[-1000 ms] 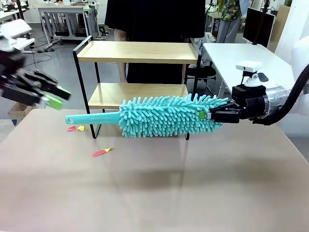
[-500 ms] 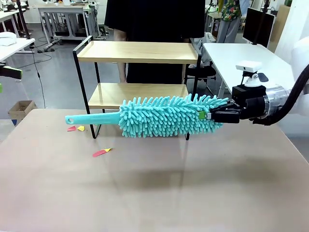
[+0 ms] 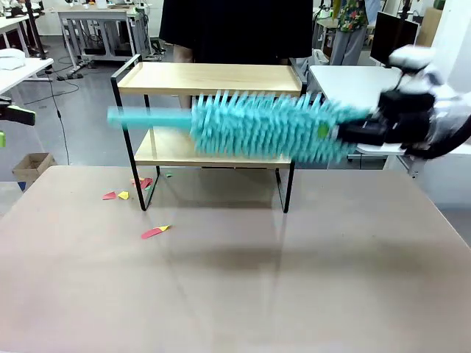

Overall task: Clean the shelf.
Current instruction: Hand the Duster back to the human.

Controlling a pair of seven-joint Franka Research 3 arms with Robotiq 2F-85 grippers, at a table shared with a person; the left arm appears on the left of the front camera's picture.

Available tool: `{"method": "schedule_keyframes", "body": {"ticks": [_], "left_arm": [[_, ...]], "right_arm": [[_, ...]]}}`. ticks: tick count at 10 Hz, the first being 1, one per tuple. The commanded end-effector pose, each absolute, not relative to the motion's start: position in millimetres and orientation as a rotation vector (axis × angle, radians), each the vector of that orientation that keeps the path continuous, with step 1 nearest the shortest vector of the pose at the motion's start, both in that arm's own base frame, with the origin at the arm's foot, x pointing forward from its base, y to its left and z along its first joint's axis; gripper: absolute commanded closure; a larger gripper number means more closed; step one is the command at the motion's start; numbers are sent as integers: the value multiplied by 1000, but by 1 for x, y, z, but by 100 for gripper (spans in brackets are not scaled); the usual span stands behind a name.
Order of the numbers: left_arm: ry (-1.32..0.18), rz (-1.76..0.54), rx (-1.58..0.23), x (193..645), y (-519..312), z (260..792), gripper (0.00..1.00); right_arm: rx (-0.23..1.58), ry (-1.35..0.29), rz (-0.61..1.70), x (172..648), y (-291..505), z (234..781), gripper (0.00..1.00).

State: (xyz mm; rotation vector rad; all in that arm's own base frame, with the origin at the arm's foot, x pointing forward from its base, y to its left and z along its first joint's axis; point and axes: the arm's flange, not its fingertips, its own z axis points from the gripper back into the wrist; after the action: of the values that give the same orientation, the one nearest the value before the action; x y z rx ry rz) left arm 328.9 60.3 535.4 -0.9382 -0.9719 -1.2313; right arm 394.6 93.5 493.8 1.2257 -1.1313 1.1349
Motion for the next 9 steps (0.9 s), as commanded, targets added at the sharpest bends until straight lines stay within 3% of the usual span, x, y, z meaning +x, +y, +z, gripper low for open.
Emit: {"method": "schedule_keyframes", "body": {"ticks": [1, 3, 6, 9], "left_arm": [[-991, -1215, -951, 328, 60, 541, 0], [-991, -1215, -951, 328, 60, 541, 0], [-991, -1215, -951, 328, 60, 541, 0], [-991, -1215, -951, 328, 60, 541, 0]], "right_arm": [[1114, -1348, 944, 391, 65, 538, 83], [973, -1507, 689, 387, 18, 558, 83], [754, -1649, 333, 373, -50, 544, 83], [575, -1650, 122, 360, -90, 510, 83]]}}
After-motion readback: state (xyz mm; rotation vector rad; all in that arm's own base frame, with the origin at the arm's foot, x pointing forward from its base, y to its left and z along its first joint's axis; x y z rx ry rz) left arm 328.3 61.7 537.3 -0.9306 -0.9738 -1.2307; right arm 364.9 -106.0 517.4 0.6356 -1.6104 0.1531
